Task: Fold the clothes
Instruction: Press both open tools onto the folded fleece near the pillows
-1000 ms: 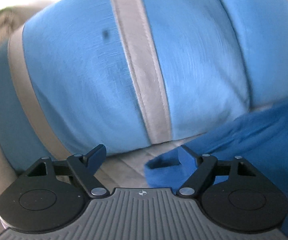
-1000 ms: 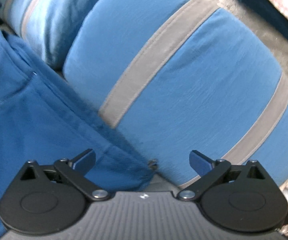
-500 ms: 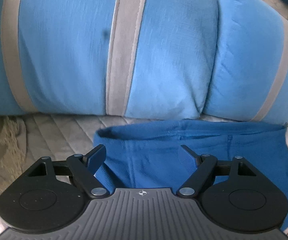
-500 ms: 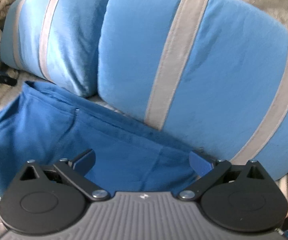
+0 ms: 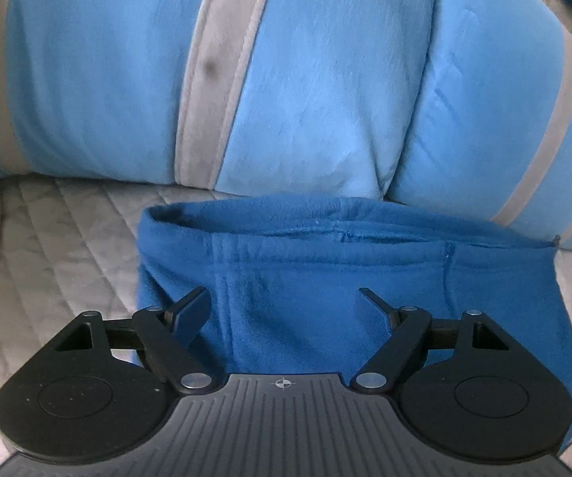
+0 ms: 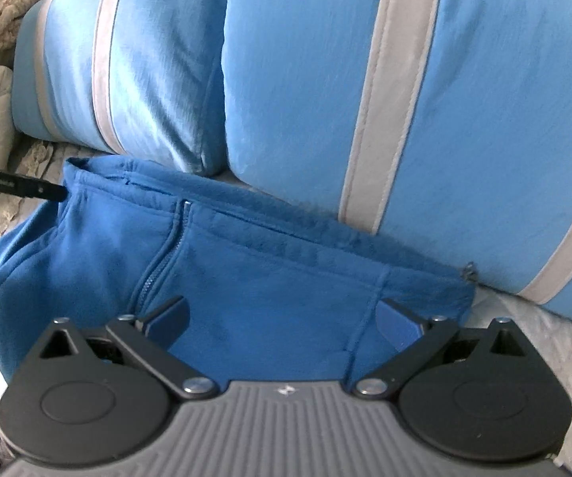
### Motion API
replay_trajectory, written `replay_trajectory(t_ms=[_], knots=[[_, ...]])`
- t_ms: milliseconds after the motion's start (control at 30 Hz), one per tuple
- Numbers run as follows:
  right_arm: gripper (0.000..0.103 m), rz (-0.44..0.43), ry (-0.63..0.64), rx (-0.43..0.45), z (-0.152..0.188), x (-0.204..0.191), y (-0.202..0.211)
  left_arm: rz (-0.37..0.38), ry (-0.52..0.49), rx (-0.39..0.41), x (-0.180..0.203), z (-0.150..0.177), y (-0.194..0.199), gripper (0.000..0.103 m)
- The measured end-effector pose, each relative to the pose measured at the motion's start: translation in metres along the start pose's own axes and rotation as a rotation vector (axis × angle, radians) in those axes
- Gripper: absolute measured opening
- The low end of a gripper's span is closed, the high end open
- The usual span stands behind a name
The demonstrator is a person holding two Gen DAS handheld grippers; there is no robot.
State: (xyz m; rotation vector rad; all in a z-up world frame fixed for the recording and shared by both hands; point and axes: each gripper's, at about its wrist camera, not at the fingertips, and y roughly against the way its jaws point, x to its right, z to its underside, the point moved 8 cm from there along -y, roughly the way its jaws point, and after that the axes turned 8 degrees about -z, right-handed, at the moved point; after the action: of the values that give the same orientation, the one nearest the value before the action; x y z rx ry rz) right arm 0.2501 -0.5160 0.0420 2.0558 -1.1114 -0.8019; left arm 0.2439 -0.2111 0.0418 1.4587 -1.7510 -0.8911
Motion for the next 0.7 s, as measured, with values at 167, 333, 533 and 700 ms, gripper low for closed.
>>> replay_trajectory(t_ms=[167,333,533,700], knots=[[0.103,-0.013,0.004,0.033,0.004,-0.001,-0.013,0.01,0.04,0.023,-0.01,0.0,-0.026,0.079],[0.103,-0.028,0.013,0.073,0.008,-0.003,-0.024,0.019,0.053,0.046,-0.014,-0.003,-0.047,0.079],[0.103,-0.015,-0.002,0.103,0.008,0.0,-0.034,-0.027,0.015,0.103,-0.003,-0.011,-0.059,0.079],[0.103,0.017,-0.015,0.127,0.007,0.001,-0.047,-0.064,-0.004,0.181,0.007,-0.015,-0.048,0.079]])
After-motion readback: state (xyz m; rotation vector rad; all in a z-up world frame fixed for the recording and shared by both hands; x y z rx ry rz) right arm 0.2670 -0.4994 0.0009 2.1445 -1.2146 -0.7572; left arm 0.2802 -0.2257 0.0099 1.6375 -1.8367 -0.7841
